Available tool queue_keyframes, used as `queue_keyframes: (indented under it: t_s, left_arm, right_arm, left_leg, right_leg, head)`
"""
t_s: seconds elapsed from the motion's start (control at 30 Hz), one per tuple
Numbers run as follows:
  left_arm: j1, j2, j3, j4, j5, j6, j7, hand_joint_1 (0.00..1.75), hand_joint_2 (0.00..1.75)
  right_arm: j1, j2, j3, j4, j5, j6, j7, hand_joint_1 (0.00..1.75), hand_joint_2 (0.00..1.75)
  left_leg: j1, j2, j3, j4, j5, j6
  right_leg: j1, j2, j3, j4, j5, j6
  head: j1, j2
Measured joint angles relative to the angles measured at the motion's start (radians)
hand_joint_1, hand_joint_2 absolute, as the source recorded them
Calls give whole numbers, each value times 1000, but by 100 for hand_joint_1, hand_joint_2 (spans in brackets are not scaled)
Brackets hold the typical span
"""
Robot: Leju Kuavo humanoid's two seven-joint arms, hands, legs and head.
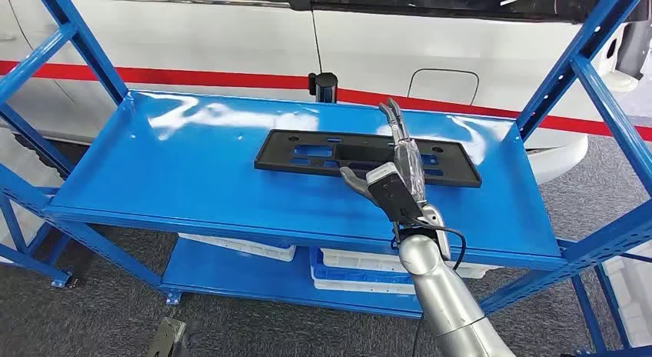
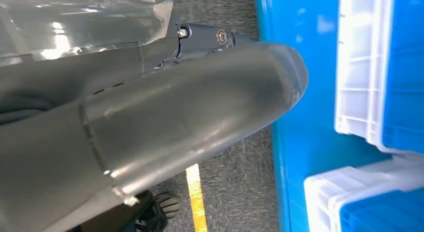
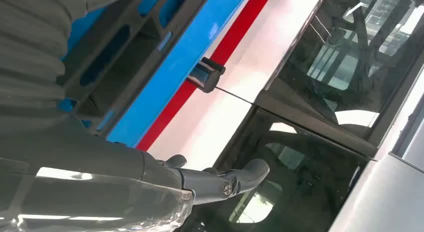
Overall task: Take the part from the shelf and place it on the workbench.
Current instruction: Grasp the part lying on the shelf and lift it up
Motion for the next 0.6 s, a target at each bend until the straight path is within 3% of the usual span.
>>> queue_keyframes:
  t_s: [0.03, 0.07, 0.1, 0.17, 0.23, 0.3, 0.4, 0.43, 0.47, 0.53, 0.6]
  left_arm:
    - [0, -1, -1, 0, 0, 0, 1, 0, 0]
    - [-1, -2, -1, 0, 0, 1, 3, 0, 0]
    - [-2, -3, -3, 0, 0, 2, 6, 0, 0]
    - [-4, -5, -4, 0, 1, 15, 17, 0, 0]
    - [-9, -7, -5, 0, 5, 33, 29, 0, 0]
    - [-13, -8, -6, 0, 10, 44, 37, 0, 0]
    - [-10, -8, -7, 0, 17, 52, 39, 0, 0]
    - [-8, -8, -7, 0, 18, 52, 37, 0, 0]
    - [-6, -8, -7, 0, 19, 53, 35, 0, 0]
    - [-5, -6, -9, 0, 20, 53, 31, 0, 0]
    - [-5, -5, -11, 0, 20, 53, 30, 0, 0]
  right_arm:
    - [1, -2, -1, 0, 1, 0, 0, 0, 175]
    - [2, -3, -1, -1, 1, 0, 0, 0, 175]
    - [5, -5, -2, -2, 2, 0, 1, 0, 175]
    - [7, -8, -4, -6, 3, 1, 1, 0, 175]
    - [5, -8, -5, -9, 5, 2, 0, 0, 175]
    - [3, -6, -5, -9, 7, 4, -4, 0, 175]
    - [2, -4, -4, -3, 9, 10, -6, 0, 175]
    - [3, -3, -4, 0, 12, 10, -7, 0, 175]
    - [2, -3, -3, 3, 19, 7, -7, 0, 175]
    - [2, -2, 0, 7, 39, -4, -7, 0, 175]
    - [-2, -1, 3, 11, 58, -15, -5, 0, 175]
  left_leg:
    - [-2, 0, 5, 2, -6, -2]
    - [-3, 0, 9, 3, -13, -5]
    - [-4, 0, 16, 4, -24, -11]
    - [-6, 2, 27, 12, -36, -21]
    - [-2, 6, 14, 48, -38, -28]
    - [4, 9, -41, 140, -62, -39]
    - [13, 10, -158, 298, -130, -58]
    - [16, 10, -177, 305, -126, -62]
    - [19, 11, -177, 272, -96, -64]
    - [24, 12, -132, 136, -4, -64]
    - [20, 14, -96, 40, 29, -58]
  right_leg:
    - [0, -3, 5, -32, 31, 5]
    - [1, -6, 9, -48, 42, 1]
    - [3, -10, 22, -82, 76, -3]
    - [4, -13, 37, -95, 94, -31]
    - [-3, -9, 51, -99, 97, -48]
    - [-7, -8, 62, -103, 91, -59]
    - [-5, -6, 71, -103, 77, -72]
    - [-5, -5, 76, -103, 73, -73]
    - [-5, -5, 81, -103, 68, -72]
    - [-5, -4, 95, -103, 59, -66]
    - [-2, -4, 102, -103, 53, -58]
  head:
    - [1, 0]
    - [1, 0]
    - [0, 0]
    - [-2, 0]
    - [-2, 0]
    - [-4, 0]
    - [-6, 0]
    - [-7, 0]
    - [-6, 0]
    - [-6, 0]
    - [-6, 0]
